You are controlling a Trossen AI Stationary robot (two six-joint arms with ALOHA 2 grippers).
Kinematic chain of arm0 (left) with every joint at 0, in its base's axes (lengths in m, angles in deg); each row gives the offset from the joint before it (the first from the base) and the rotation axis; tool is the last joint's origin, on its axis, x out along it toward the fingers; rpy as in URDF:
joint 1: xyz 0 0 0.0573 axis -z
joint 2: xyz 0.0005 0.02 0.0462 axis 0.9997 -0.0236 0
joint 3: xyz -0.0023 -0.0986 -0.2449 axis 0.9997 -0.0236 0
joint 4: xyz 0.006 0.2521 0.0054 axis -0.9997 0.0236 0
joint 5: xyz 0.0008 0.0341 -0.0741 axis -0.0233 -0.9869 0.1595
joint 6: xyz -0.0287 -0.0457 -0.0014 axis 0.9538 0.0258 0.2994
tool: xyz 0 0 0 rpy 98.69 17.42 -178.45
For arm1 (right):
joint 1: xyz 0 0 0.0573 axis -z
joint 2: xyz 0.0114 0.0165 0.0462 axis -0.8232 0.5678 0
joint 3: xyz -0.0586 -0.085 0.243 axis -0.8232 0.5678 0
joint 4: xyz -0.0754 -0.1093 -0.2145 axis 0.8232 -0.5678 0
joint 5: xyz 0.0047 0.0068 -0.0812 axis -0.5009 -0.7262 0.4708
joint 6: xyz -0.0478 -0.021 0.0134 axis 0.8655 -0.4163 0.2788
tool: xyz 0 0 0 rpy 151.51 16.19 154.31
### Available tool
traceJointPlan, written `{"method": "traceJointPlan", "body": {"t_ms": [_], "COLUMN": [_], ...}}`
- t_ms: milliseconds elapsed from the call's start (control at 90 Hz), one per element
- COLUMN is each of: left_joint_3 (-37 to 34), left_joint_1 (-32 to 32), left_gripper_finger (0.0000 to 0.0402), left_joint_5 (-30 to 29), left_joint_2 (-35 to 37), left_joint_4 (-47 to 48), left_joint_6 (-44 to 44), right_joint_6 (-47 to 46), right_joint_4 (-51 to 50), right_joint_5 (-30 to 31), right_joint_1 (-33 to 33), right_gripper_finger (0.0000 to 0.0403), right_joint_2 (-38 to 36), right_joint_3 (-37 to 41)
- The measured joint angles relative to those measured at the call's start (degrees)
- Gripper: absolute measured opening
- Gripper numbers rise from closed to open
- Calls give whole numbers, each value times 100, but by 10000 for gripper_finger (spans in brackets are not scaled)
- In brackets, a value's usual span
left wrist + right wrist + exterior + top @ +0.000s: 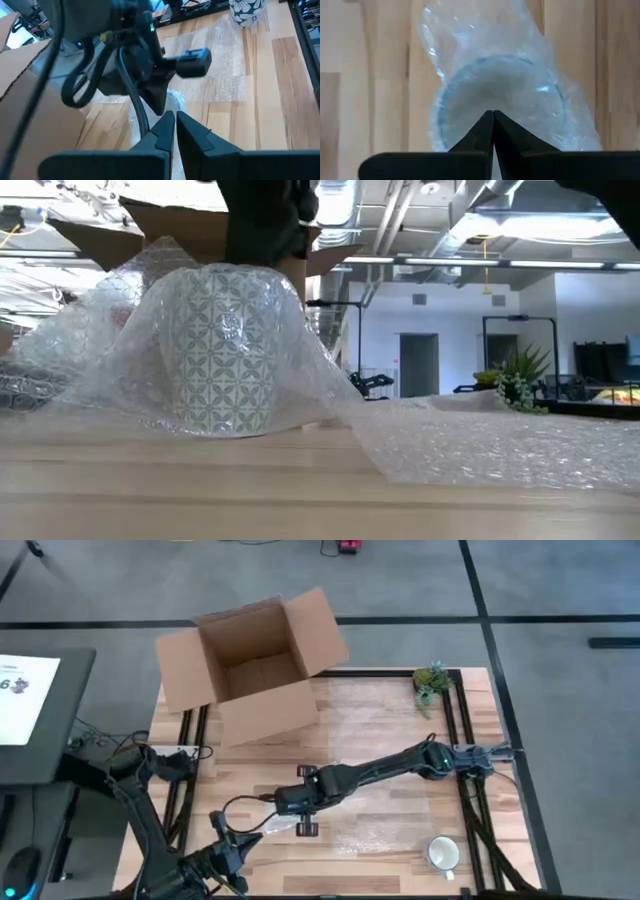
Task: Wrap mug
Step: Wrap the green patterned mug with the bubble wrap
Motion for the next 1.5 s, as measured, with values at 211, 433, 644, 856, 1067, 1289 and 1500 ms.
{"method": "traceJointPlan", "body": {"t_ms": [211,433,644,856,1067,1289,1500], "left_joint_3": [0,0,0,0,0,0,-86], "left_joint_1": [-20,-33,-33,-33,-33,-33,-120], "left_gripper_finger": [0,0,0,0,0,0,1], "left_joint_5": [10,9,131,307,650,769,459], "left_joint_2": [0,0,0,0,-2,-2,-4], "left_joint_4": [-13,-31,-36,-37,-39,-41,-572], "left_joint_6": [-4,-4,-4,-4,-7,-92,-264], "right_joint_6": [-190,-104,94,224,354,197,-631], "right_joint_4": [716,1200,725,164,-288,-1061,-1529], "right_joint_5": [-477,-715,-671,-354,417,646,522], "right_joint_1": [196,232,89,-146,-406,-923,-1589], "right_gripper_finger": [0,0,0,0,0,0,21], "right_joint_2": [-37,-46,30,39,-226,-496,-432], "right_joint_3": [899,1307,773,-112,-111,-111,-40]}}
